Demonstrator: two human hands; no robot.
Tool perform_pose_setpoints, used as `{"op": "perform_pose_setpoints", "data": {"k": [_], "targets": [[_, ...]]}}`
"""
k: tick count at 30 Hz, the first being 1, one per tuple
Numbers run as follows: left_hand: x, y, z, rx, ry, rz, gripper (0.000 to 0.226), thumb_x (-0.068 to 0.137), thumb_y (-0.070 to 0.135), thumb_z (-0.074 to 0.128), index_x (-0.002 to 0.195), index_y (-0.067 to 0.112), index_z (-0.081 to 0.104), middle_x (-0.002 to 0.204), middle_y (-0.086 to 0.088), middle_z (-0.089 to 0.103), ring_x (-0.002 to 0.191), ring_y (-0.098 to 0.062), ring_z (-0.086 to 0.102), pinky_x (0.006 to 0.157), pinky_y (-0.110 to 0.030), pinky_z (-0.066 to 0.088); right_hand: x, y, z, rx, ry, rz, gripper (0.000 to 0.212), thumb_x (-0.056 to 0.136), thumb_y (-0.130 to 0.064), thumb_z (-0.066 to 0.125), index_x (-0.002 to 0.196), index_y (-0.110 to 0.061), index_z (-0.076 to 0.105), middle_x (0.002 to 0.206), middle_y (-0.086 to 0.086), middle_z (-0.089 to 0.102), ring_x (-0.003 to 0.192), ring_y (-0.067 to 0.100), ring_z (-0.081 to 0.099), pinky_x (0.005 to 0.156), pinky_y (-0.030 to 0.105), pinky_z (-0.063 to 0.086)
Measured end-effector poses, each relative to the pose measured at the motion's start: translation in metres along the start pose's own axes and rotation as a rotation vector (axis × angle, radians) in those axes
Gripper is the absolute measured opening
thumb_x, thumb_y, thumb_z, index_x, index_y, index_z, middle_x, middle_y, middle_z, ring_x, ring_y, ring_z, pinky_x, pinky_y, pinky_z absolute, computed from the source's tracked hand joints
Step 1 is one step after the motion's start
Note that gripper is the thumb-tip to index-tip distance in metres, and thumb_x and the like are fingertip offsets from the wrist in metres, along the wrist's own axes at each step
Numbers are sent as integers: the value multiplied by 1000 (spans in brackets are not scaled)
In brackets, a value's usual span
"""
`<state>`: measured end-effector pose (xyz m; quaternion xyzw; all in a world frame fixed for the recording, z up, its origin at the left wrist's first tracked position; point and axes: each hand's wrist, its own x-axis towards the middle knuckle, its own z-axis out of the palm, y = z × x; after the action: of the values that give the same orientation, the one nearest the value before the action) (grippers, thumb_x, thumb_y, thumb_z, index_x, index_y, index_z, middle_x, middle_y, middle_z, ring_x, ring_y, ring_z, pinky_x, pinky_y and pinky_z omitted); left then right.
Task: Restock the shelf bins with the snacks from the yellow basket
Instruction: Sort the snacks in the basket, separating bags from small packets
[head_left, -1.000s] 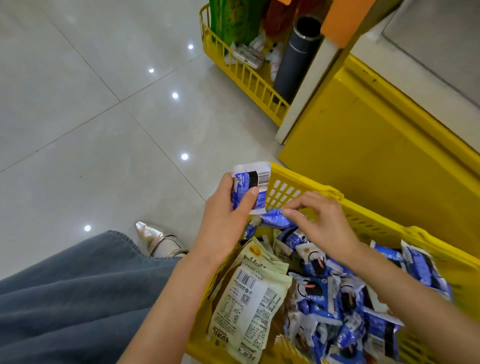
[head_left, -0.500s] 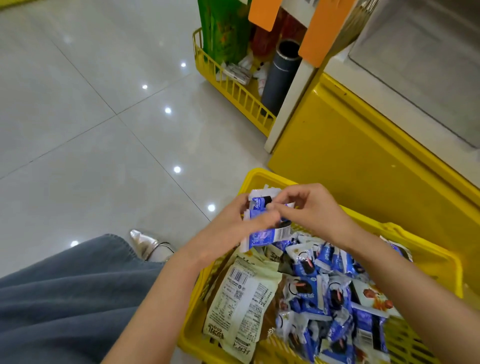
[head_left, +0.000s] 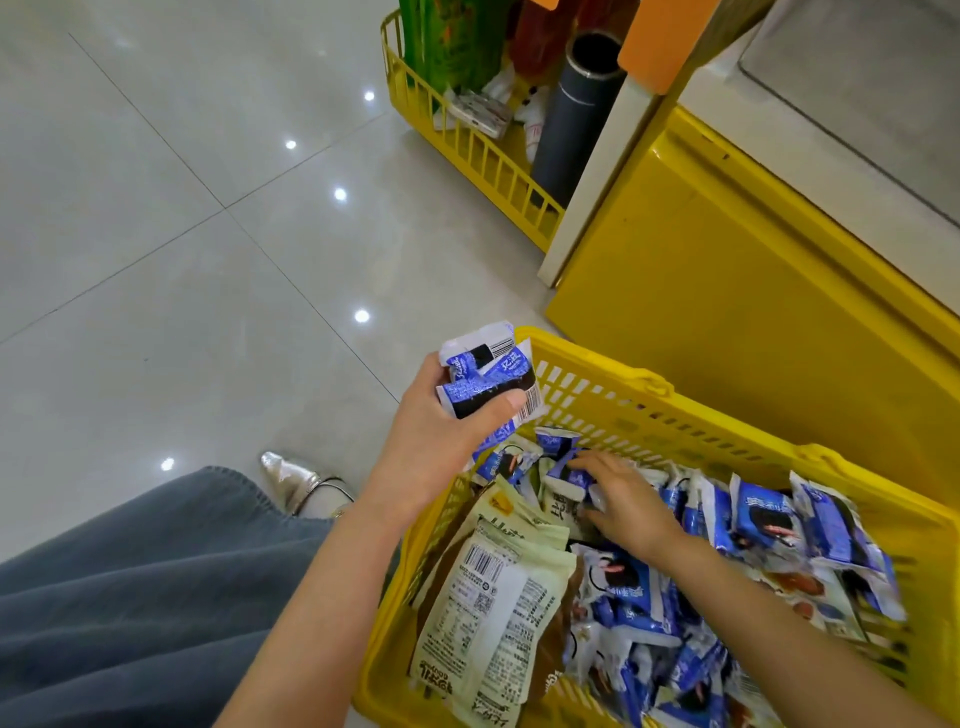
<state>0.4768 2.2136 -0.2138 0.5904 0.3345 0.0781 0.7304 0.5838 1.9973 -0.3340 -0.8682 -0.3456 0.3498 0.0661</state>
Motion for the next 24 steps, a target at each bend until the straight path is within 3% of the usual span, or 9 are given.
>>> {"op": "perform_pose_setpoints", "data": {"k": [2,5,7,9,13,16,18,20,24], "targets": [[-1,-1,3,-19,-17,-14,36,74,18,75,101,33,57,89,15,71,83,-3,69,62,-13,52,10,2,4,-85,84,17,57,84,-26,67,135,-22,42,139,-1,43,129,19,38,105,30,30],[-2,0,8,-23,-29,-26,33,76,16,73,101,30,57,88,15,71,82,-3,69,61,-13,51,23,-6,-2,-121,192,62,40,88,-28,61,126,-22,52,126,1,57,115,21,51,92,33,41],[-2,0,12,2,-38,-24,30,78,17,72,101,31,58,90,14,71,83,-3,69,62,-13,51,22,-15,-11,4,314,94,33,91,-33,57,121,-19,56,109,4,66,95,23,62,73,32,47],[-4,1,17,12,-64,-20,29,80,18,70,102,31,58,95,11,71,85,-4,68,65,-13,51,12,-22,-20,155,408,123,35,92,-35,54,120,-15,54,92,5,69,76,20,65,57,27,42],[-14,2,36,64,-105,-4,28,81,21,69,100,33,53,98,11,68,83,-2,68,65,-13,51,-26,-24,-34,537,520,147,34,91,-33,56,117,-11,53,51,-8,47,43,1,47,44,14,36],[-28,-1,56,120,-138,0,28,80,23,70,97,33,50,91,16,66,76,5,66,60,-9,48,-65,-13,-39,655,527,185,37,90,-36,56,116,-10,55,50,-6,35,42,3,41,50,15,43],[-41,-6,69,215,-218,-5,27,80,28,70,95,36,49,91,20,66,76,8,65,62,-7,48,-92,-3,-39,697,518,236,32,90,-37,54,114,-17,50,52,-5,32,45,6,38,60,27,53],[-57,-14,84,326,-323,-15,28,81,34,68,99,38,47,101,18,66,85,9,63,70,-6,46,-117,9,-36,650,526,274,38,92,-34,52,125,-18,41,55,-3,37,48,8,40,52,20,45],[-87,-52,121,754,-474,35,66,83,49,61,137,23,32,133,10,47,117,-7,47,90,-17,33,-160,43,-22,365,401,310,34,98,-29,42,129,-15,35,69,-3,57,58,11,55,52,25,40]]}}
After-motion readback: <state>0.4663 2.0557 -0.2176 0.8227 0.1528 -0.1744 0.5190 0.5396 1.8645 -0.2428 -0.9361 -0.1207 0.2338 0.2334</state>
